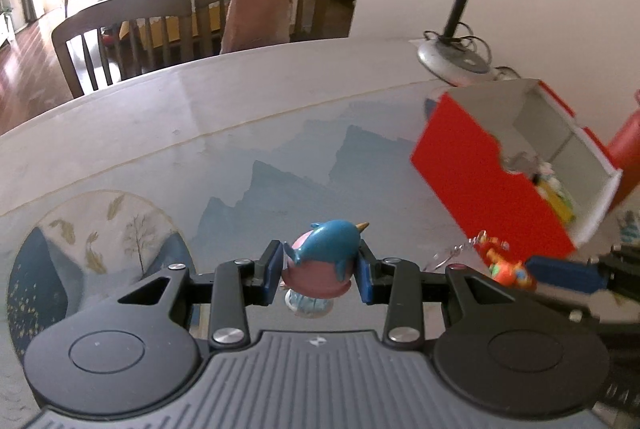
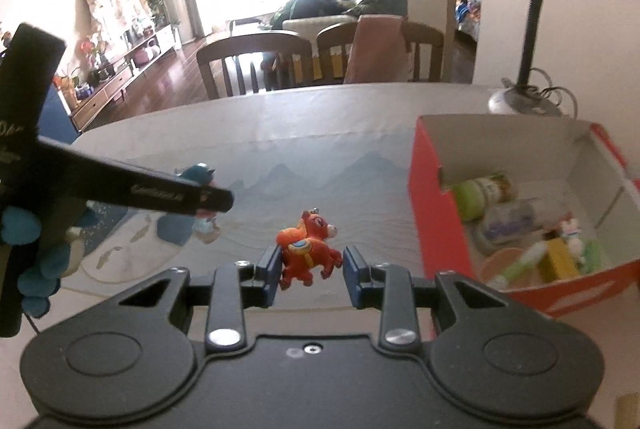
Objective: Organize rigid objects
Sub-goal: 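Carry the pink figurine and orange horse in both tools into the red box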
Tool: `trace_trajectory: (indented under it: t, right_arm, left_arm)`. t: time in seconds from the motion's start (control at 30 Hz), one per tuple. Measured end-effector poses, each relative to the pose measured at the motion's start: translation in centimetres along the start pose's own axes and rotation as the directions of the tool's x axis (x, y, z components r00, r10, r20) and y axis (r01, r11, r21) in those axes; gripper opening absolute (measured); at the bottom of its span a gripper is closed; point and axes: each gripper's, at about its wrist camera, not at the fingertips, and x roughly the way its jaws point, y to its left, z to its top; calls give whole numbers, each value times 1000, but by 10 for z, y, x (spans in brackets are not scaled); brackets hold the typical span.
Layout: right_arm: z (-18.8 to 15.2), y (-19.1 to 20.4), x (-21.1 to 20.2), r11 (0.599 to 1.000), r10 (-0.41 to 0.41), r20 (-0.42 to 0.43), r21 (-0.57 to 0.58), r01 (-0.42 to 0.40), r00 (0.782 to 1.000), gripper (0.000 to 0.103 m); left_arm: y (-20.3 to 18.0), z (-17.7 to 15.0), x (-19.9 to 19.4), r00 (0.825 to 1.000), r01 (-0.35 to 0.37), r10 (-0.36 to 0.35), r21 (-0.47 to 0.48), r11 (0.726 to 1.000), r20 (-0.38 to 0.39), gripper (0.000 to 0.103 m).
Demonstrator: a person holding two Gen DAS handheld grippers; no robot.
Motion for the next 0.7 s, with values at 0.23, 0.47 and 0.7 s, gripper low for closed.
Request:
trace_trajectory:
  t: [0.23,0.47,0.7]
  right_arm:
    - [3,-3,-39,998,-51,50,29,50,997,32]
    - [9,-17,-58,995,-92,91,47,88,992,32]
    - [13,-55,-62,992,-117,105,66,111,987,32]
  left_arm:
    - [-13,-12,-43,998,46,-47,30,998,30,36]
    - [-36,-12,-76,992,102,-107,71,992,63,36]
    - [-68,-2,-88,986,140,-148,99,985,76,36]
